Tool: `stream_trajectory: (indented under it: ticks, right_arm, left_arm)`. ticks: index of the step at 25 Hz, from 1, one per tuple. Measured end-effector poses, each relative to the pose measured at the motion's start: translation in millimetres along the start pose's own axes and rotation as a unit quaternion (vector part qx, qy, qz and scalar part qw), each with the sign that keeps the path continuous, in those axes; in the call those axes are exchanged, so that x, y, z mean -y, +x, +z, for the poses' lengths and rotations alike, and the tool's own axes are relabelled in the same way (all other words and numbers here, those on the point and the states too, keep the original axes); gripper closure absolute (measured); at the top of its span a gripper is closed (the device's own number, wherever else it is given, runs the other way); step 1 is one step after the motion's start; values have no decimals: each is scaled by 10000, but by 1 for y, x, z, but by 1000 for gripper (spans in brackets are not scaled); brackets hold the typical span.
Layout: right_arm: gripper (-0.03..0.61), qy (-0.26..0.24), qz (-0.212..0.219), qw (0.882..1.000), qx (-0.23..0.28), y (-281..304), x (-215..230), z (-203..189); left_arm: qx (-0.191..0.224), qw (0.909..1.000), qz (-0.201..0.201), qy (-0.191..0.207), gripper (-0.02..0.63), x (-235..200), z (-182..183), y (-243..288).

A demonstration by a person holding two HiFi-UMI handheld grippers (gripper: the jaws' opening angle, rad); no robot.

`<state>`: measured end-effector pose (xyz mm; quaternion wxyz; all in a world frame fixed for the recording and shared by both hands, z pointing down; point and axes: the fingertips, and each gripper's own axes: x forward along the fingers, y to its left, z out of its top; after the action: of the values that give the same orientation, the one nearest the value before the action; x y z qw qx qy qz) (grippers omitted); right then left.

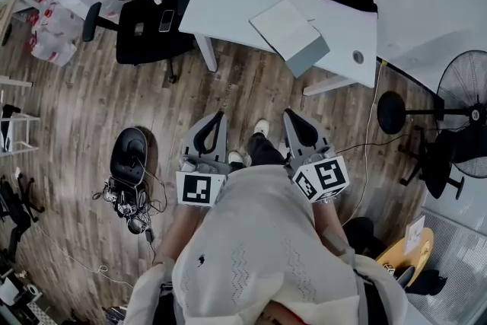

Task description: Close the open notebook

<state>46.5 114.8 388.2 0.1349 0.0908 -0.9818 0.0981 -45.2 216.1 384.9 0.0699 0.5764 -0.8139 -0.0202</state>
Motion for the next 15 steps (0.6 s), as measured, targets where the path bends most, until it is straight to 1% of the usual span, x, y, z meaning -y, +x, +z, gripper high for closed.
stream_trajectory:
  ticks: [5,15]
  right_arm:
    - [577,-70,210,9997,-52,23,22,11]
    - [577,-147,699,9973,-162,61,84,34]
  left_arm:
    - [-33,9998,185,-38,601,-5,3,30]
    - [-142,9986,509,15,601,5,11,98]
